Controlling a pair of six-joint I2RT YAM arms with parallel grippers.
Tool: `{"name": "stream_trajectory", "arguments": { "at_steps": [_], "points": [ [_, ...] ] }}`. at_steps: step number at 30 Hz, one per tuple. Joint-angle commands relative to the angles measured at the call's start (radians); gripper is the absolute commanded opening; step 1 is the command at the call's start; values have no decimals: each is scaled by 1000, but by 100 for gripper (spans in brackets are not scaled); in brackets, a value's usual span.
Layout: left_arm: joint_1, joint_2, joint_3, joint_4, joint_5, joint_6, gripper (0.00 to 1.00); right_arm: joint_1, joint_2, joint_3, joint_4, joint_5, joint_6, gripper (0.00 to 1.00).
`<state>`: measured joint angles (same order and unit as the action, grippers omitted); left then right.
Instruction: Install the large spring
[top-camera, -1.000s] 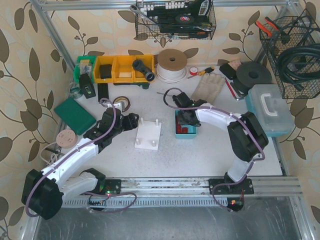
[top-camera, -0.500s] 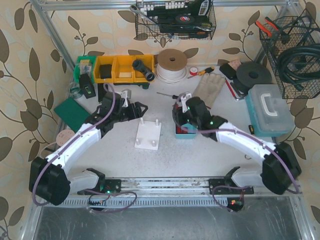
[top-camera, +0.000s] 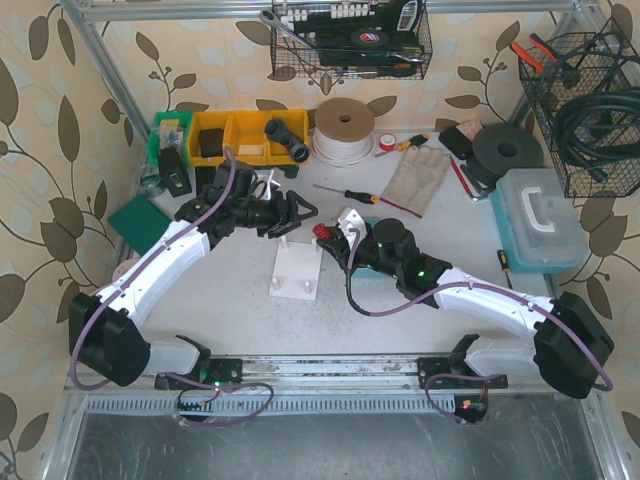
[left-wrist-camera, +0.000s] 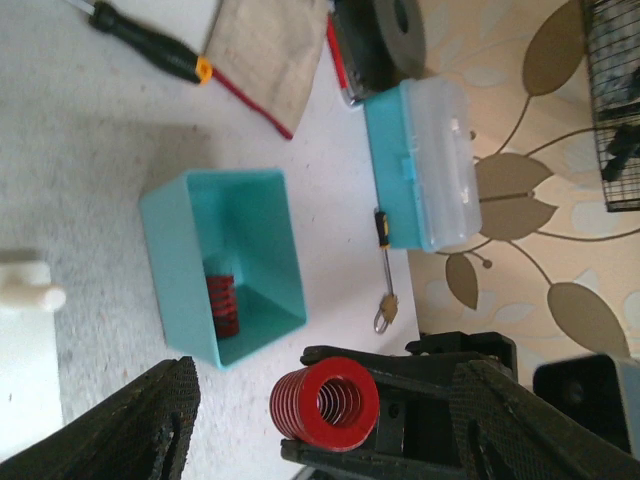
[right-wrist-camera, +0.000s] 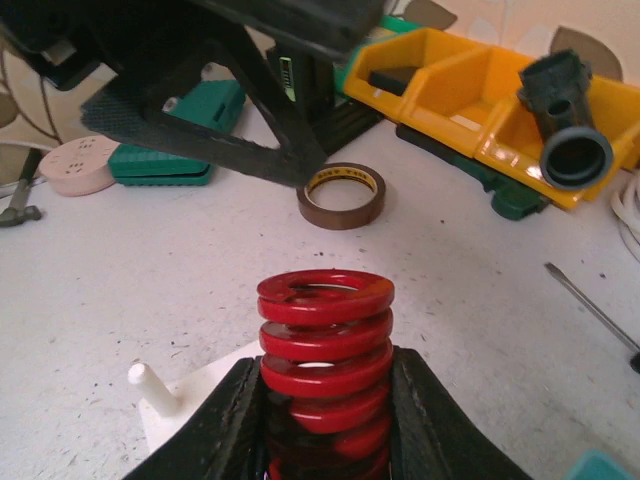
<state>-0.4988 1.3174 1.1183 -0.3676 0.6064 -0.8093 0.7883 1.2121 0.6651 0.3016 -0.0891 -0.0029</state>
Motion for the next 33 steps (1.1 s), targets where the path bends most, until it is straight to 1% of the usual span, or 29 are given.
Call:
{"name": "stream_trajectory", "arguments": {
  "at_steps": [1, 3, 6, 8, 11, 23, 27, 33],
  "points": [
    [-4, 19, 58, -155, 69, -19, 73, 16, -3, 26, 45, -50, -66, 0],
    [-6, 43, 96, -218, 78, 15, 73, 30, 14, 45, 17, -51, -84, 0],
    [-6, 72, 153, -342, 92, 114, 73, 55, 35, 66, -14, -40, -111, 0],
    [-6, 73, 156, -380, 94, 147, 73, 62, 42, 72, -19, -35, -119, 0],
    [-9, 59, 130, -360, 122, 145, 73, 69, 52, 79, -24, -36, -123, 0],
    [-31, 24, 77, -376, 132, 163, 72, 95, 96, 114, -55, -21, -143, 0],
    [-33, 19, 70, -394, 115, 173, 69, 98, 95, 114, -56, -19, -145, 0],
    [-32, 25, 79, -420, 92, 183, 61, 105, 96, 117, -59, -13, -147, 0]
  ]
}}
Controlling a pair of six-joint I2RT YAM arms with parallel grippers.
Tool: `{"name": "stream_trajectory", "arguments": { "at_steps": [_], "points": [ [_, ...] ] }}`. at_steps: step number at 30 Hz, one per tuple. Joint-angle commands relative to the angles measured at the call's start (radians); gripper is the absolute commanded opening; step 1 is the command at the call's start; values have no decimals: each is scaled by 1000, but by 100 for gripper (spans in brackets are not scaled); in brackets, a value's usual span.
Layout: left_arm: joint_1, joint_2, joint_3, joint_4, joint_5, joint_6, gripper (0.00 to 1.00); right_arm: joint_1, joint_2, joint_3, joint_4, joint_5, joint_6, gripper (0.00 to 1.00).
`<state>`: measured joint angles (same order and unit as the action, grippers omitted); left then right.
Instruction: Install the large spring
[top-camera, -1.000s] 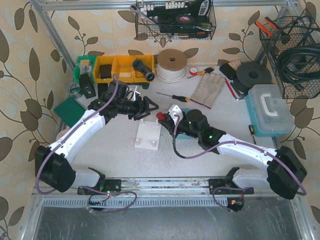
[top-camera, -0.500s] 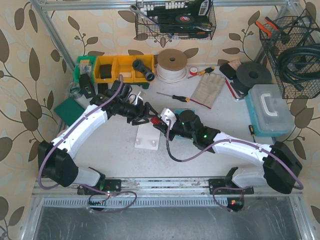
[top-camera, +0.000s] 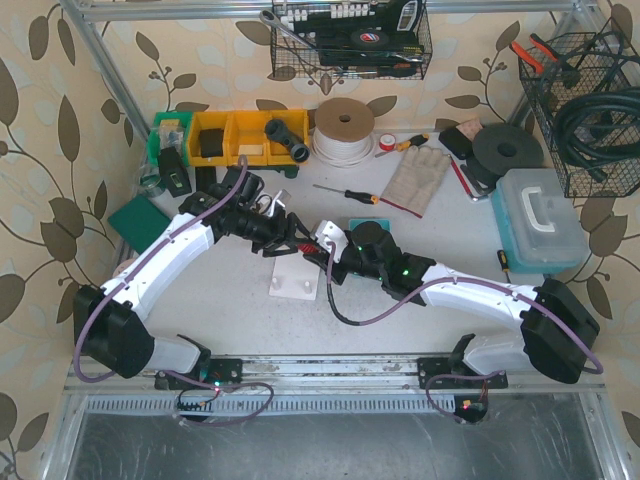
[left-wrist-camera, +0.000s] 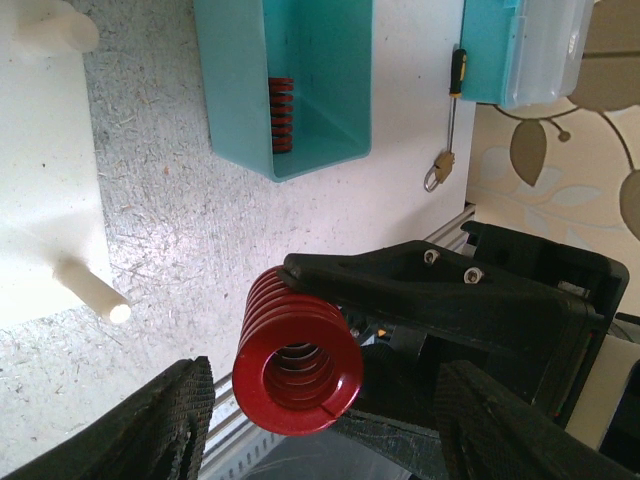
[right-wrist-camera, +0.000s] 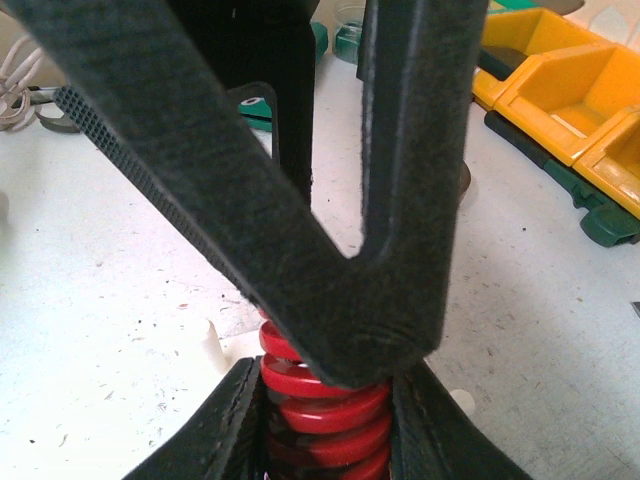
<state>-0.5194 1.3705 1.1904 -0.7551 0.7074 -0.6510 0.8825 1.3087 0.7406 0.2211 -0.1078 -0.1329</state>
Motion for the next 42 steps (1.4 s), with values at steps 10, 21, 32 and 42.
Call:
{"name": "stream_trajectory", "arguments": {
  "at_steps": [10, 21, 32, 42],
  "points": [
    [-14, -7, 3, -18, -9, 21, 55, 23, 8, 48, 12, 15, -26, 0],
    [-21, -2, -9, -10, -9, 22, 45, 23, 9, 48, 15, 27, -27, 0],
    [-21, 7, 4, -28, -27, 37, 10, 25, 6, 46, 12, 30, -24, 0],
    [-21, 0, 78, -90, -92, 65, 0, 24, 1, 48, 8, 67, -3, 28]
  ]
}}
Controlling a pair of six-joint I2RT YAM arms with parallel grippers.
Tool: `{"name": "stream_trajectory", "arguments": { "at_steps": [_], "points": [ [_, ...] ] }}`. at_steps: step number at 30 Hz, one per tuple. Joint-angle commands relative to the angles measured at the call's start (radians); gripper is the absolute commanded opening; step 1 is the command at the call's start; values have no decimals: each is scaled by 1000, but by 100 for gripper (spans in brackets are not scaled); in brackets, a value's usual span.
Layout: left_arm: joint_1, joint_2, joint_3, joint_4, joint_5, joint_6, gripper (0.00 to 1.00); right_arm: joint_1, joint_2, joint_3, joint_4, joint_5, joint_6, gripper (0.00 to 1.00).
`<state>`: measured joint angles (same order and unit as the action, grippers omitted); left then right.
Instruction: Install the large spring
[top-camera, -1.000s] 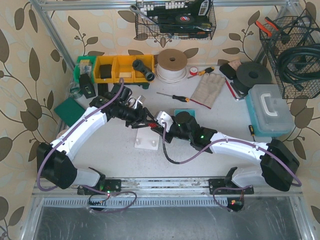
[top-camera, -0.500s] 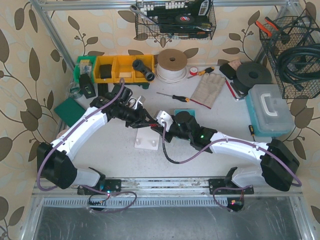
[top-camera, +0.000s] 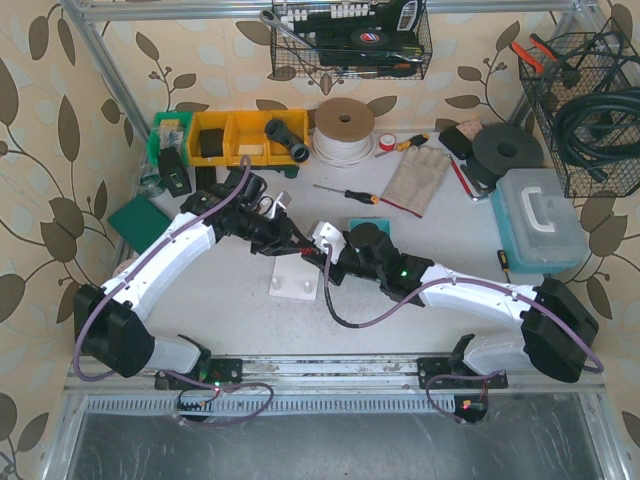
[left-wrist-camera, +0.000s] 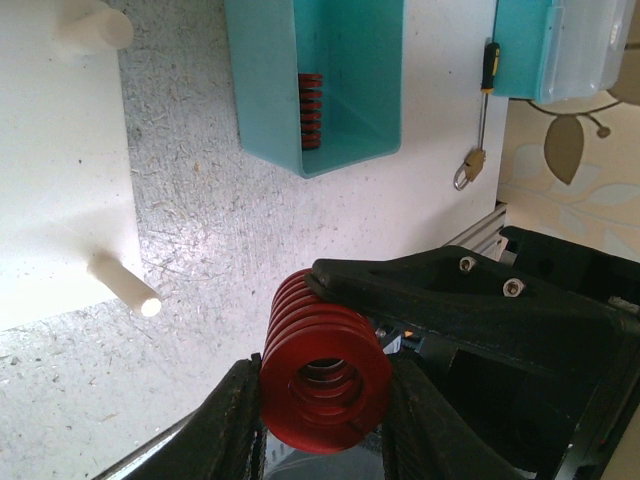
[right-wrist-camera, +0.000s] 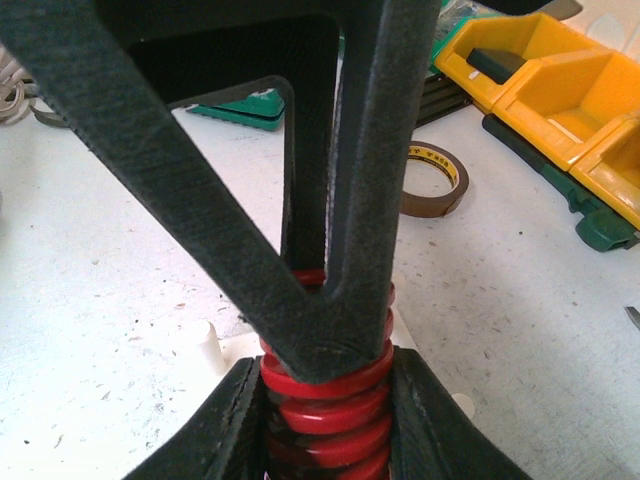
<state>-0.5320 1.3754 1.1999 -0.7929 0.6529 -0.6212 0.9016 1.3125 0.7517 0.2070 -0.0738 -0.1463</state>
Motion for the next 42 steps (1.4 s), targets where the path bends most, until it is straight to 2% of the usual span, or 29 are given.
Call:
{"name": "stream_trajectory", "arguments": {
  "at_steps": [1, 3, 4, 5, 6, 9, 13, 16, 18, 21, 23, 25, 34, 42],
  "points": [
    [-8, -9, 80, -66, -59, 41, 0, 5, -2, 37, 22, 41, 16, 41],
    [-9, -15, 109, -98, -95, 58, 0, 5, -2, 36, 25, 59, 27, 71],
    [-7, -15, 124, -115, -111, 69, 0, 6, -1, 35, 26, 67, 31, 77],
    [-7, -13, 142, -137, -127, 82, 0, 5, 1, 35, 27, 74, 34, 95],
    [-7, -11, 162, -161, -143, 99, 0, 6, 0, 35, 28, 85, 40, 99],
    [-7, -1, 231, -255, -227, 142, 0, 5, -6, 32, 26, 116, 53, 100],
    [-7, 13, 330, -371, -412, 198, 0, 5, -21, 23, 25, 202, 85, 100],
    [-6, 33, 377, -445, -528, 240, 0, 2, -22, 35, -22, 362, 174, 100],
    [-7, 46, 391, -478, -590, 262, 0, -14, -17, 69, -119, 491, 281, 100],
    [-7, 56, 383, -496, -654, 281, 0, -108, -8, 146, -282, 396, 445, 98],
    [-7, 86, 369, -482, -679, 279, 0, -166, -15, 142, -289, 293, 532, 99],
    [-7, 109, 349, -446, -684, 276, 0, -187, -23, 136, -295, 269, 573, 100],
    [-10, 224, 335, -280, -657, 249, 0, -292, -56, 91, -322, 183, 690, 100],
    [-16, 295, 317, -201, -653, 233, 0, -345, -130, 20, -311, 234, 709, 100]
  ]
}}
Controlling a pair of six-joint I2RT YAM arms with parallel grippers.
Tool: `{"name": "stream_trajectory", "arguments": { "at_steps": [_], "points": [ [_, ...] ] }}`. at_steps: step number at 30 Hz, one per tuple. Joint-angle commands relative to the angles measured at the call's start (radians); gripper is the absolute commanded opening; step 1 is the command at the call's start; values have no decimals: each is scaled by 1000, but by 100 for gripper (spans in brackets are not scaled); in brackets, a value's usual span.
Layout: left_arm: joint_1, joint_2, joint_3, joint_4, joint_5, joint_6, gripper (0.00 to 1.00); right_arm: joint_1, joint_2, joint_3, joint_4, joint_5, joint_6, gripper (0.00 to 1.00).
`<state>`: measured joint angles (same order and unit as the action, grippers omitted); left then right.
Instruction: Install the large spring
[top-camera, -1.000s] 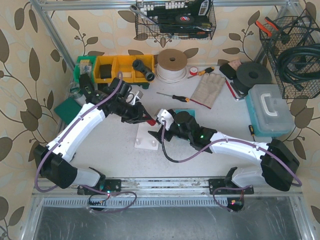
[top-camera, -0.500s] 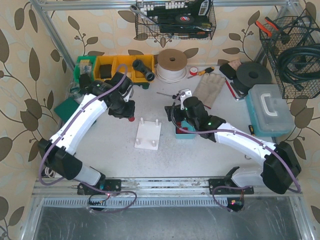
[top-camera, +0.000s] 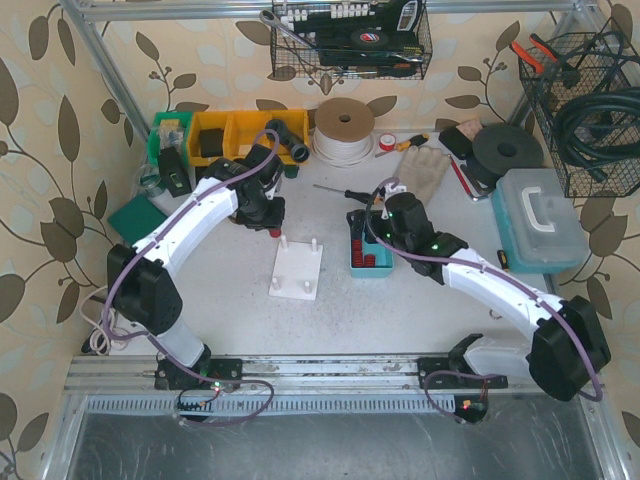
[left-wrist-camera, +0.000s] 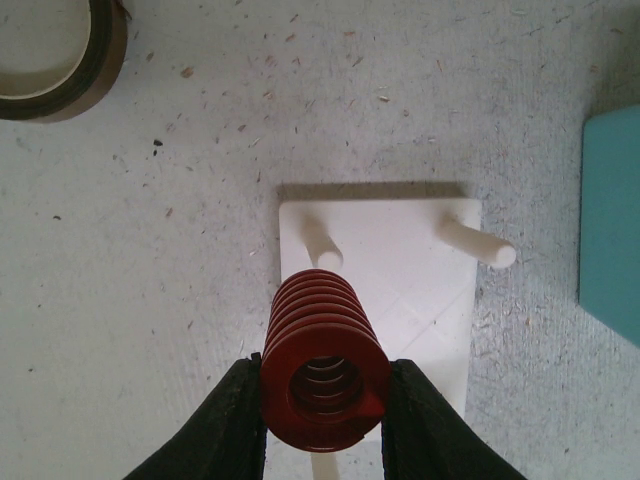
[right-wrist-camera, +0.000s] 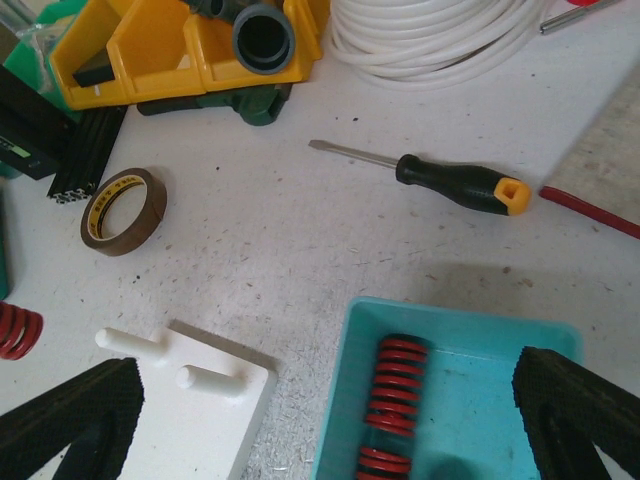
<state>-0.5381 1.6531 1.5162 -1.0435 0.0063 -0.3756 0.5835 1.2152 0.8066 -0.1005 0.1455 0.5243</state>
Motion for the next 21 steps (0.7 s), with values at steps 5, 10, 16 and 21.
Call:
{"name": "stream_trajectory", "arguments": {
  "at_steps": [5, 10, 16, 21],
  "points": [
    [-19, 55, -14, 55, -26, -23, 0, -73, -21, -63, 39, -58, 65, 98],
    [-25, 70, -38, 76, -29, -37, 0, -78, 0, -63, 54, -68, 67, 97],
    [-36, 81, -51, 89, -63, -52, 0, -78, 15, -59, 68, -85, 61, 96],
    [-37, 72, -70, 126, -57, -57, 0, -79, 19, -63, 79, -92, 60, 96]
  ]
}}
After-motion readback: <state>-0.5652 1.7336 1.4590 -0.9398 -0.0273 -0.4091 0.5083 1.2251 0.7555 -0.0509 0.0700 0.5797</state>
